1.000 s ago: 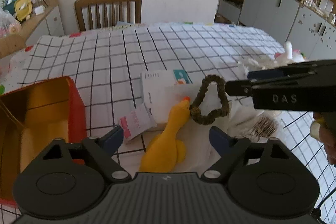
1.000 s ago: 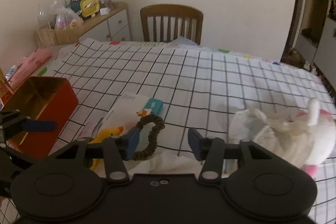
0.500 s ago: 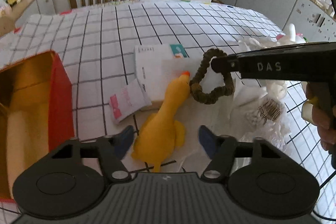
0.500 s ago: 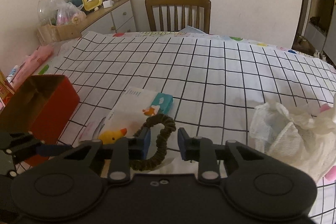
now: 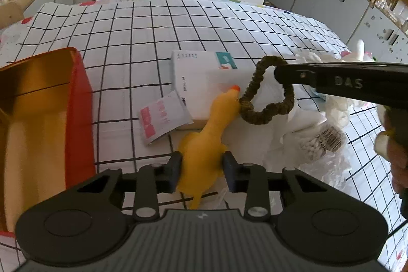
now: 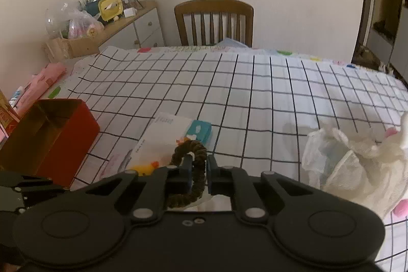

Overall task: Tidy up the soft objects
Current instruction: 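Grasp the yellow rubber chicken with the left tool while the right tool grasps the brown scrunchie, then carry the chicken and scrunchie over the red tin box with both tools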

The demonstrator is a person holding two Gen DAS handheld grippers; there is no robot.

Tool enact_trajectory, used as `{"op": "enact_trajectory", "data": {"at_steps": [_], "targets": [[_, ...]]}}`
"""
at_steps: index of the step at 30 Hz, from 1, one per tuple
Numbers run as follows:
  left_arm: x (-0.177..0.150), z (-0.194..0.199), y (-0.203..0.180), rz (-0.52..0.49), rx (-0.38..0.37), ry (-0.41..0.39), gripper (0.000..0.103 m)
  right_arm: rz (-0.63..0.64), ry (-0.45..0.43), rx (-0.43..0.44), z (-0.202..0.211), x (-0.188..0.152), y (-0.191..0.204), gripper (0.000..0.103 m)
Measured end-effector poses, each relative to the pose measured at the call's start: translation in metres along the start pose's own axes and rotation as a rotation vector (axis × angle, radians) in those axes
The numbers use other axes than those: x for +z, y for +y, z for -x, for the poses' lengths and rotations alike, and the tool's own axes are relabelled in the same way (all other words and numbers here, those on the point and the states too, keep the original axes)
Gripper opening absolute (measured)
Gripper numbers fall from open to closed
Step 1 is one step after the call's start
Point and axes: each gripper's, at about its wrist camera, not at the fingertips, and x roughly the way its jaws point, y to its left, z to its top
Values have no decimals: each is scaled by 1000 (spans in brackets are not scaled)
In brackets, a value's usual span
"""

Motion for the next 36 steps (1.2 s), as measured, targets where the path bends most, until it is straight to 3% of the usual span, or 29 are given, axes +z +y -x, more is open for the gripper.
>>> {"op": "enact_trajectory", "data": {"at_steps": [5,22,36], "targets": [[-2,5,0,7,7,-13,27,40,-28,2,14,0,11,9],[-2,61,5,50,8,-87,26,93,-138,39,83,14,37,8],[7,133,43,119,90,-161,26,142,-168,165,111,35,83,8]]}}
